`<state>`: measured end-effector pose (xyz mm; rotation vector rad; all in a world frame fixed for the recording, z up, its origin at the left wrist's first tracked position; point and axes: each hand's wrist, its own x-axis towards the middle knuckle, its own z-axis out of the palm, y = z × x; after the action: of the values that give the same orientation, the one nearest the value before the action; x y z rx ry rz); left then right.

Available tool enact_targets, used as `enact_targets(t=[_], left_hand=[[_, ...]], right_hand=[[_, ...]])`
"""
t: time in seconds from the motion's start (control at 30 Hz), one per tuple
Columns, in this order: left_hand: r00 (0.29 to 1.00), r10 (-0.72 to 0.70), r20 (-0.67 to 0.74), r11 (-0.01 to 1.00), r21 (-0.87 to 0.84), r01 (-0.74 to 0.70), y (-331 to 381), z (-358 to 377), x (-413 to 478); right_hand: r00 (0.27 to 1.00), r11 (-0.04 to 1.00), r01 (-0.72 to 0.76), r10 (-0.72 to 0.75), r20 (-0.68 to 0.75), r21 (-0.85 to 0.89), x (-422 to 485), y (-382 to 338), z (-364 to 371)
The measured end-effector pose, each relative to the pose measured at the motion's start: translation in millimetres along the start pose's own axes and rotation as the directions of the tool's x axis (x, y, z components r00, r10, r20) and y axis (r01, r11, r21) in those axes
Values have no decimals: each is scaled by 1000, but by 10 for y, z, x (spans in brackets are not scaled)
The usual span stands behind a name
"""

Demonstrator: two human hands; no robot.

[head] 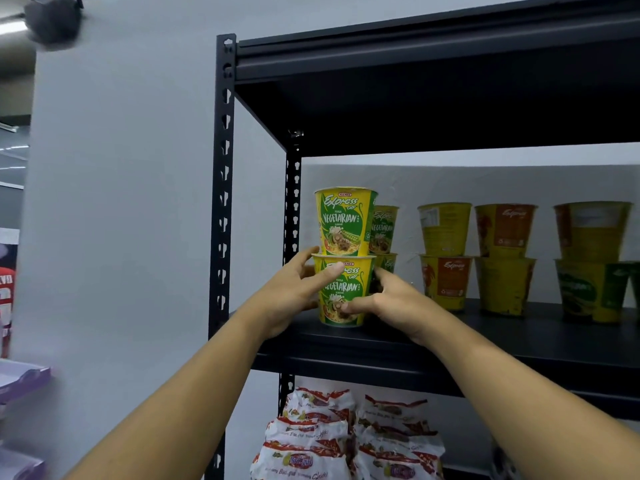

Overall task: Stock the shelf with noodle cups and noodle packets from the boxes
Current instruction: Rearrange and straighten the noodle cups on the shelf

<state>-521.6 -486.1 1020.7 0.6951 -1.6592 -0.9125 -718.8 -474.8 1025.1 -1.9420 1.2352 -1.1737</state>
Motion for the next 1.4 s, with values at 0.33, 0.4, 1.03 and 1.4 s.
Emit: enact_targets(t=[0.33,0.4,1.03,1.4], left_hand=[[1000,5,6,995,99,-6,-39,-11,-19],[1000,2,-9,995,101,-1,-51,-14,-14],[964,-195,-181,923,300,243,-109,-173,468],[910,-301,-286,868,313,385,-269,-237,944]], right_hand=[[996,936,80,-60,69,-342,-111,-120,-58],[987,856,64,21,158,-514,-148,-121,-144],[956,697,73,154,248,-713,-156,-29,-208],[952,707,74,159,260,-704,-132,7,-226]])
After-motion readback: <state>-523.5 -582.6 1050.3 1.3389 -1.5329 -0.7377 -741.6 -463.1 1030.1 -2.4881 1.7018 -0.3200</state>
